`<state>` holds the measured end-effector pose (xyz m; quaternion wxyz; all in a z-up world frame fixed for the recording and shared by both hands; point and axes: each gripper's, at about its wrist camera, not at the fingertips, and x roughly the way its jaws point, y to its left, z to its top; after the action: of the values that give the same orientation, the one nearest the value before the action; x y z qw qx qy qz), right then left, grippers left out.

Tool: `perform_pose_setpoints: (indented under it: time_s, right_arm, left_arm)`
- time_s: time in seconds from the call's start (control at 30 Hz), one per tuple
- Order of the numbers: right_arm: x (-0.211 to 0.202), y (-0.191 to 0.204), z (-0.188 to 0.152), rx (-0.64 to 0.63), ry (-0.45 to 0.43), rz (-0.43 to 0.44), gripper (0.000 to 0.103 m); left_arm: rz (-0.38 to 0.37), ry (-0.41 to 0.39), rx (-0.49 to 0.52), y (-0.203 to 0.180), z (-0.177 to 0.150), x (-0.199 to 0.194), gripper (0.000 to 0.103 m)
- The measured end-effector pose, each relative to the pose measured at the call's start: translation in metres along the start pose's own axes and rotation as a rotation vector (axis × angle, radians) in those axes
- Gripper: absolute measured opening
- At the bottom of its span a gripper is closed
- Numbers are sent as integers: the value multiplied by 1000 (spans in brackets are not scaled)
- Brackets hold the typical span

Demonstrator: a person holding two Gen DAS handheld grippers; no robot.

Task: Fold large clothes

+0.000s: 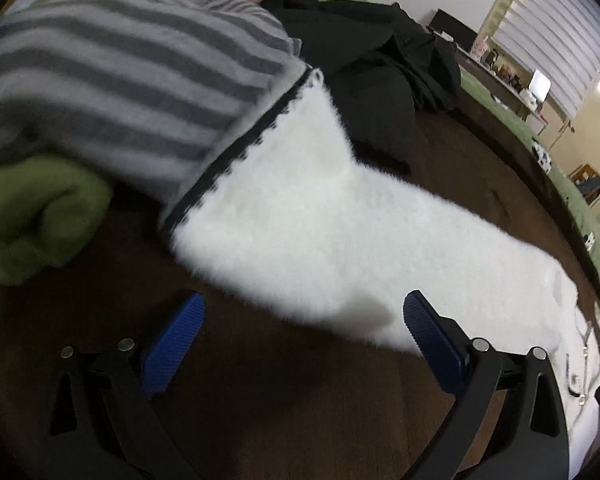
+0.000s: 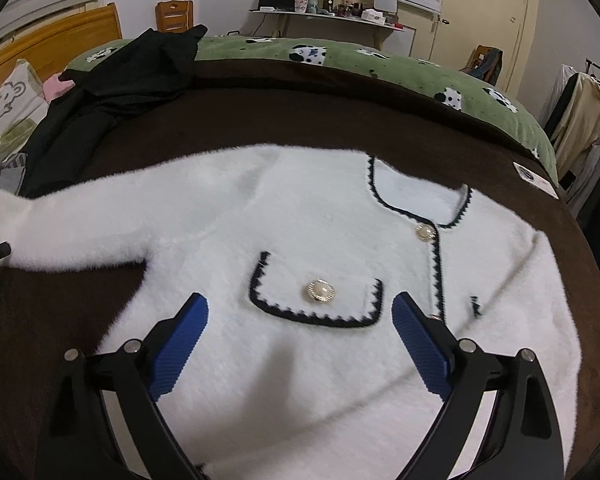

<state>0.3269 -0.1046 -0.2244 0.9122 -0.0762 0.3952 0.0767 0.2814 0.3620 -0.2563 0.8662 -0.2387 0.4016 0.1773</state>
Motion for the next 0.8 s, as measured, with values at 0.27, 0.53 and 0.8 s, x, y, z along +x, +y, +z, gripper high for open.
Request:
perform_pose_setpoints:
  time_s: [0.27,0.53,0.8]
  right_arm:
    - [15,18,10,-49,19,44,92]
    - [45,34,29,-51,60,102,92]
    - [75,56,44,-68,98,139,92]
  left_arm:
    - [9,-8,-28,2,18,14,52]
    - [-52,-37,-108,15,14,0,12]
    - [-107,-157,38,-23,35,-38,12]
